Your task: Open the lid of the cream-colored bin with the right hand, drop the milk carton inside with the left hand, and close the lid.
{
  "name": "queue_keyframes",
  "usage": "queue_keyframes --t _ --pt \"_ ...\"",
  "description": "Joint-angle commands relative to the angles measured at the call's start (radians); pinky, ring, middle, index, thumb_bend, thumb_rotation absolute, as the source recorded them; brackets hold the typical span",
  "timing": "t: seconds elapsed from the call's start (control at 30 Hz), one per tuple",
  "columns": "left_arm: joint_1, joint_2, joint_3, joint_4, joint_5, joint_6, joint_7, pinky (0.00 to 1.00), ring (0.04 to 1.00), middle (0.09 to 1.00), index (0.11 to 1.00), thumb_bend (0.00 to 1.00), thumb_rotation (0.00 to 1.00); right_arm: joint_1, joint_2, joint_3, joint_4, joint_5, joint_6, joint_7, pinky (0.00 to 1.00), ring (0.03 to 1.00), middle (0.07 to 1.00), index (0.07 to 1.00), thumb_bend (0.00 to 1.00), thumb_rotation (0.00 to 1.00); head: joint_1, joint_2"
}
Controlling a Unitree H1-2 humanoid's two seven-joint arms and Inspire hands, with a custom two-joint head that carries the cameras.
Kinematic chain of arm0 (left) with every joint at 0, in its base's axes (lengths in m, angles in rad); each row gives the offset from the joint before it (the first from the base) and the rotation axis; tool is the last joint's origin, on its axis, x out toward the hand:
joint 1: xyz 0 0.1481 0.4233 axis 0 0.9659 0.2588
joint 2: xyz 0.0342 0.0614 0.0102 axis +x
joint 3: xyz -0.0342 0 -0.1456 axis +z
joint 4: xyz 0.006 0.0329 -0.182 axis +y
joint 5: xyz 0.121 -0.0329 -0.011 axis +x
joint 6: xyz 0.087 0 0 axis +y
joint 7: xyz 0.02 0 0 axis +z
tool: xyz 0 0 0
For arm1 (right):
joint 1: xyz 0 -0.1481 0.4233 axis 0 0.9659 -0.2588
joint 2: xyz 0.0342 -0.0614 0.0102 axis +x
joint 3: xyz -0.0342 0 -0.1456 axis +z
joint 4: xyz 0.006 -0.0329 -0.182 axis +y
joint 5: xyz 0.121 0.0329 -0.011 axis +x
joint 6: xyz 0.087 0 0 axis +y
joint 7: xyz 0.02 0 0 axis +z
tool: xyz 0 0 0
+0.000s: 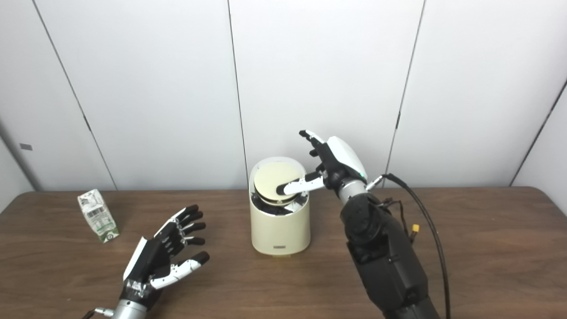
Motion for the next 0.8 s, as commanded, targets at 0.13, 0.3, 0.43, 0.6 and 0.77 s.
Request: queue_keyframes --t 0.13,0.3,0.43,0.6,0.77 --pt "-0.031 0.006 0.001 -0.021 0.004 -0.014 0.006 0.68 0.81 0.866 0.908 0.74 0.21 -0.013 -0.006 -0.107 -0.073 0.197 -0.093 -0.036 0.72 0.872 0.899 0.889 0.86 0.28 0.002 0.002" --pt "-0.033 0.006 0.001 -0.015 0.004 -0.02 0.005 0.68 0.807 0.864 0.908 0.73 0.2 0.037 -0.012 -0.169 -0.09 0.341 -0.163 -0.042 0.66 0.838 0.891 0.885 0.85 0.32 -0.001 -0.001" --pt "-0.034 0.007 0.0 -0.013 -0.003 -0.018 -0.001 0.68 0.808 0.87 0.91 0.72 0.2 0.092 -0.04 -0.178 -0.079 0.42 -0.231 -0.021 0.64 0.839 0.916 0.892 0.87 0.34 -0.002 -0.001" --pt "-0.033 0.01 0.0 -0.017 -0.003 -0.014 -0.003 0.68 0.809 0.871 0.909 0.72 0.19 0.157 -0.08 -0.172 -0.013 0.445 -0.366 -0.038 0.67 0.832 0.914 0.89 0.94 0.35 -0.001 -0.002" --pt "-0.031 0.008 0.003 -0.022 -0.007 -0.008 -0.001 0.67 0.794 0.853 0.89 0.72 0.19 0.224 -0.108 -0.163 0.0 0.466 -0.397 -0.021 0.78 0.863 0.915 0.921 0.92 0.35 -0.002 -0.001"
